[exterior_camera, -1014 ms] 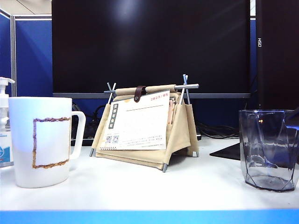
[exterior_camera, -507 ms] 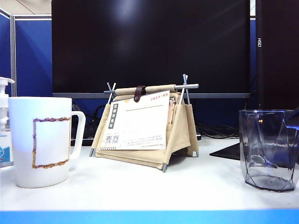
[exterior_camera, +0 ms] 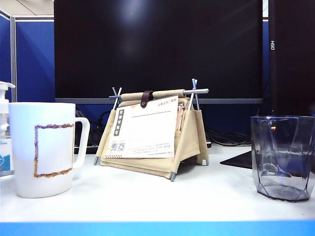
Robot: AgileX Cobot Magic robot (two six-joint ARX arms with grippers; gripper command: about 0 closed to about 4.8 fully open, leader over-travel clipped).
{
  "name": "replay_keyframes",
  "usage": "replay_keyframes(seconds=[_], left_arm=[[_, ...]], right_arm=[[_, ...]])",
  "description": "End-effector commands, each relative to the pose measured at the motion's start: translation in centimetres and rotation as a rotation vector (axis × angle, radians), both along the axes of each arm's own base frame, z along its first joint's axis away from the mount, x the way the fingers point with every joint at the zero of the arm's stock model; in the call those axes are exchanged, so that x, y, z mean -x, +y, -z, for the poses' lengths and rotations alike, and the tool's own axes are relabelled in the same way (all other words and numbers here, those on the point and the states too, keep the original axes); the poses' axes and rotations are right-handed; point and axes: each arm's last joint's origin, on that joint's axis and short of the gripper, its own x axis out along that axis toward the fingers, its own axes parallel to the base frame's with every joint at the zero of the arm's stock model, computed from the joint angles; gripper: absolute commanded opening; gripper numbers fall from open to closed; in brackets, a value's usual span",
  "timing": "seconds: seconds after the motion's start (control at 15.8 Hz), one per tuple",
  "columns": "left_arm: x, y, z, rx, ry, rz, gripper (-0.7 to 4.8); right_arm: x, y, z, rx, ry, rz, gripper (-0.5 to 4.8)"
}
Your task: Swap the positions of the transparent plastic cup and the white ceramic cup.
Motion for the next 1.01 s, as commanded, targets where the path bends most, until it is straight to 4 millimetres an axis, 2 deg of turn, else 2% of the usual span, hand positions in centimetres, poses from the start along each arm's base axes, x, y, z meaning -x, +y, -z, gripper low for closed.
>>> replay_keyframes(seconds=[0.06, 0.19, 0.38, 1.01], left_arm=[[0.0, 0.0, 0.1, -0.002, 0.006, -0.004, -0.01], [0.0, 0.0, 0.2, -0.002, 0.008, -0.002, -0.01], [0.0, 0.0, 0.2, -0.001, 0.007, -0.002, -0.01], [0.0, 0.0, 0.2, -0.001, 0.008, -0.003, -0.01]], right_arm=[[-1.0, -1.9, 0.1, -0.015, -0.017, 0.218, -0.02], [-1.7, -4.6, 0.2, -0.030, -0.075, 0.506, -0.01], [-1.5, -6.2, 0.2, -0.011, -0.081, 0.730, -0.02], [-1.6, -6.1, 0.1, -0.012, -0.087, 0.722, -0.01]])
